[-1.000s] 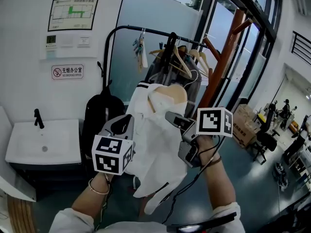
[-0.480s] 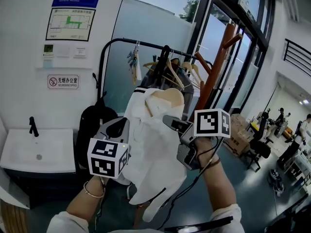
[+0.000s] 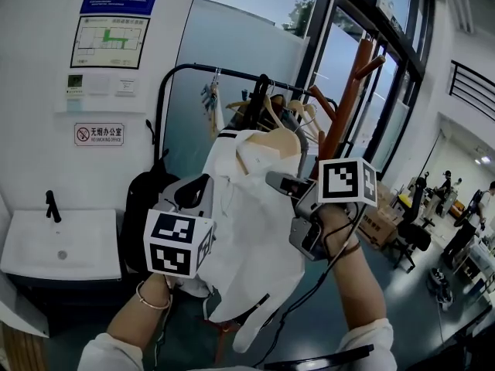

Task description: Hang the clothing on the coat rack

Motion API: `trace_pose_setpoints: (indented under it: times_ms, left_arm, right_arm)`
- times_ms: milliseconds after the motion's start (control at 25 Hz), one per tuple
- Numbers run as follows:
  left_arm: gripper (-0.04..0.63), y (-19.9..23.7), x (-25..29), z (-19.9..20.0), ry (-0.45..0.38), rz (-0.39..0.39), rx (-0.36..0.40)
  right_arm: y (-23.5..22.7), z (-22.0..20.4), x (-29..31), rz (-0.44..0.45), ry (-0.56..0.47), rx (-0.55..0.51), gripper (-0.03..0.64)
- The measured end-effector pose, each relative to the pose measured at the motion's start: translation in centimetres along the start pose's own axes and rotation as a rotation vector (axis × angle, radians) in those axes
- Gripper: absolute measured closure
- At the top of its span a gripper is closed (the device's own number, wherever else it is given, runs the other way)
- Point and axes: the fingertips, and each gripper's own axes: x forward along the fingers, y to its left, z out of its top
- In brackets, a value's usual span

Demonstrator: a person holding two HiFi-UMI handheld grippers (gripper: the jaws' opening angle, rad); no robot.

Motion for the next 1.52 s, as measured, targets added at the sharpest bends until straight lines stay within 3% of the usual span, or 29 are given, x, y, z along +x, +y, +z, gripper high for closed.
trace_pose_setpoints:
  times_ms: [680, 1520]
  left_arm:
    - [0.588, 0.4, 1.3, 1.8, -0.047, 0.011, -0.002]
    - [0.588, 0.2, 3.0, -0.7, -0.01, 0.0, -0.031]
  right_arm:
    - [1.1, 4.6, -0.4, 0.001, -0.053, 0.066, 0.577]
    - [-1.1, 6.2, 0.1, -0.011, -0.088, 0.091, 0.575]
